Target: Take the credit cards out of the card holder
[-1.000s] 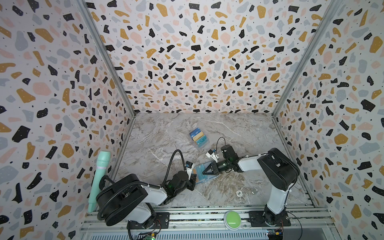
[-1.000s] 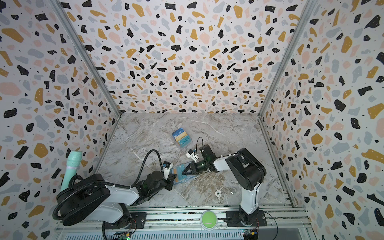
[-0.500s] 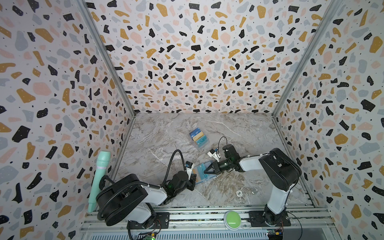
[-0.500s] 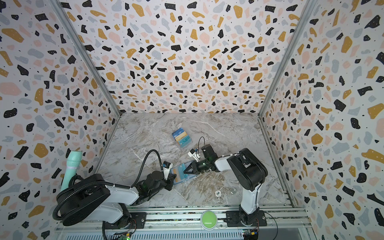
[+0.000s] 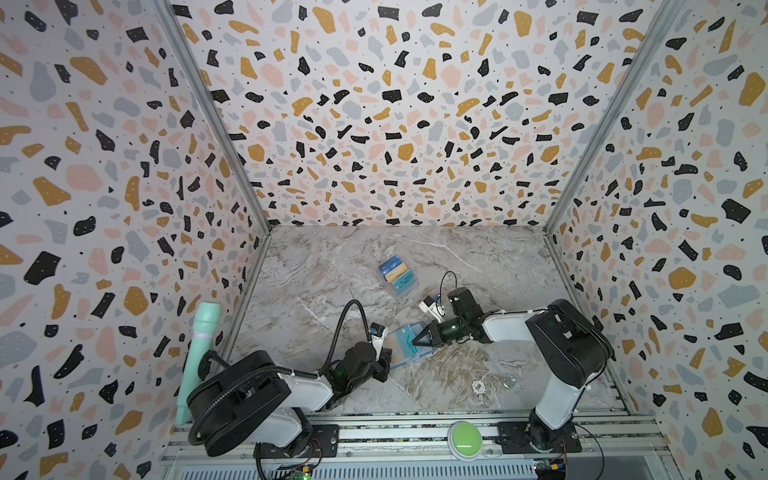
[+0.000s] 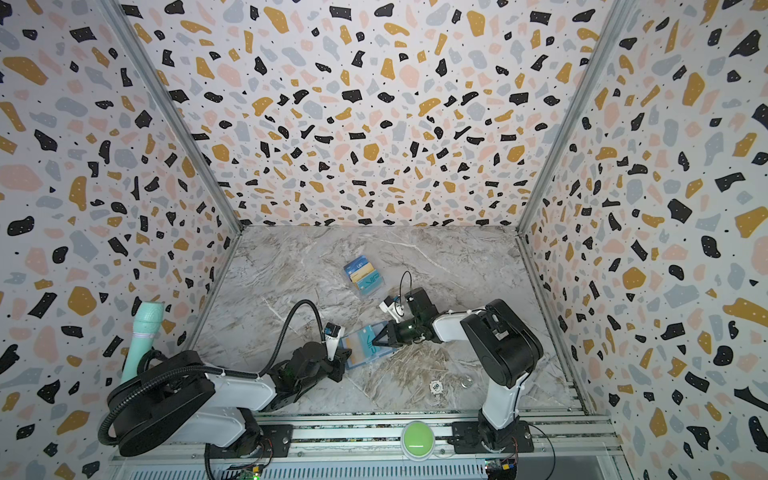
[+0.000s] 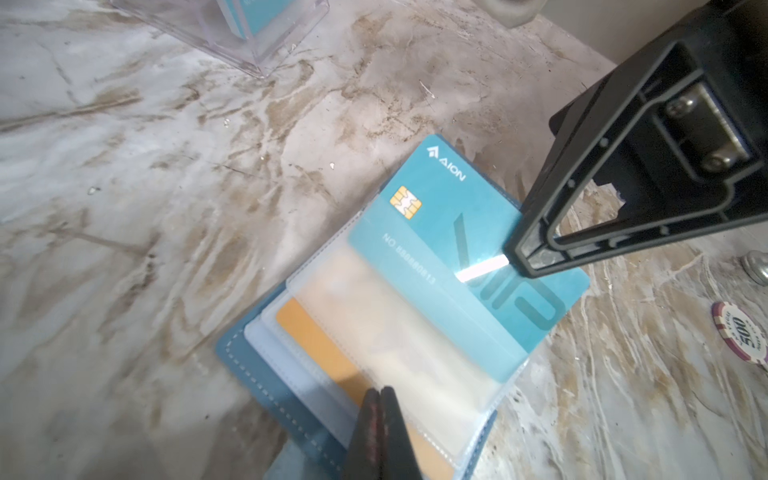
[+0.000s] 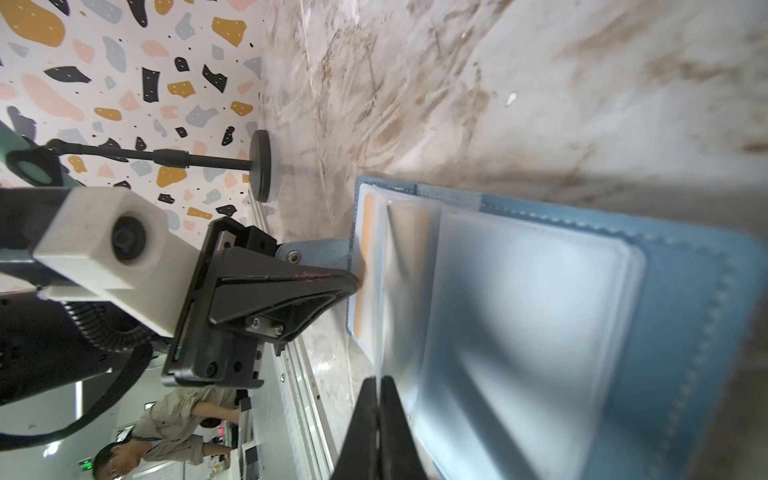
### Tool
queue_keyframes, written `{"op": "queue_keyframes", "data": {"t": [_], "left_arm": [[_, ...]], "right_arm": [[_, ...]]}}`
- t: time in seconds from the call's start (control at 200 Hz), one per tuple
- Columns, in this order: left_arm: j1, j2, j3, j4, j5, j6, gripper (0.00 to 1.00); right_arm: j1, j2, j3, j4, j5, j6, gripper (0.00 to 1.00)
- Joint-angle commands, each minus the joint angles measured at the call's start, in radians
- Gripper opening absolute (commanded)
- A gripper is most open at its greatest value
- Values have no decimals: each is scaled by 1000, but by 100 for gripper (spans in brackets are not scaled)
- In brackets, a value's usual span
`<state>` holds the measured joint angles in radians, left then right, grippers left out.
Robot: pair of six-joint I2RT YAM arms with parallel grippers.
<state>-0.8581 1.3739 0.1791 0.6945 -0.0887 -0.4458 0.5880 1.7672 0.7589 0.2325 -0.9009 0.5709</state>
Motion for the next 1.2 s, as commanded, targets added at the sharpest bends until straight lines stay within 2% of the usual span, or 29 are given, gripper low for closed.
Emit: {"op": "queue_keyframes", "data": {"t": [0.0,0.295,0.37,0.606,0.706,0.901,1.051,1.121,1.191], "left_arm": [[5,-39,-1,-41,-20,9,0],[6,-123,43,-144,-41,28,0],[6,-146,59,-177,-50,35,7],[8,-205,146,-329,-56,94,17],[13,-231,203,-403,-29,140,26],[63,-297,324,-548,71,251,44],[133,-307,448,-672,270,363,47],[165,-295,470,-652,388,357,47],[168,-273,514,-685,420,375,47]], "right_arm": [[-4,-60,38,-101,63,-65,2],[-4,-111,66,-234,152,-133,2],[-4,-123,67,-252,168,-144,2],[-3,-166,90,-345,237,-207,0],[-4,-203,100,-377,271,-246,0],[-2,-288,100,-420,326,-326,0],[3,-363,78,-425,309,-387,0],[10,-399,70,-428,296,-422,0],[19,-445,62,-436,280,-459,0]]}}
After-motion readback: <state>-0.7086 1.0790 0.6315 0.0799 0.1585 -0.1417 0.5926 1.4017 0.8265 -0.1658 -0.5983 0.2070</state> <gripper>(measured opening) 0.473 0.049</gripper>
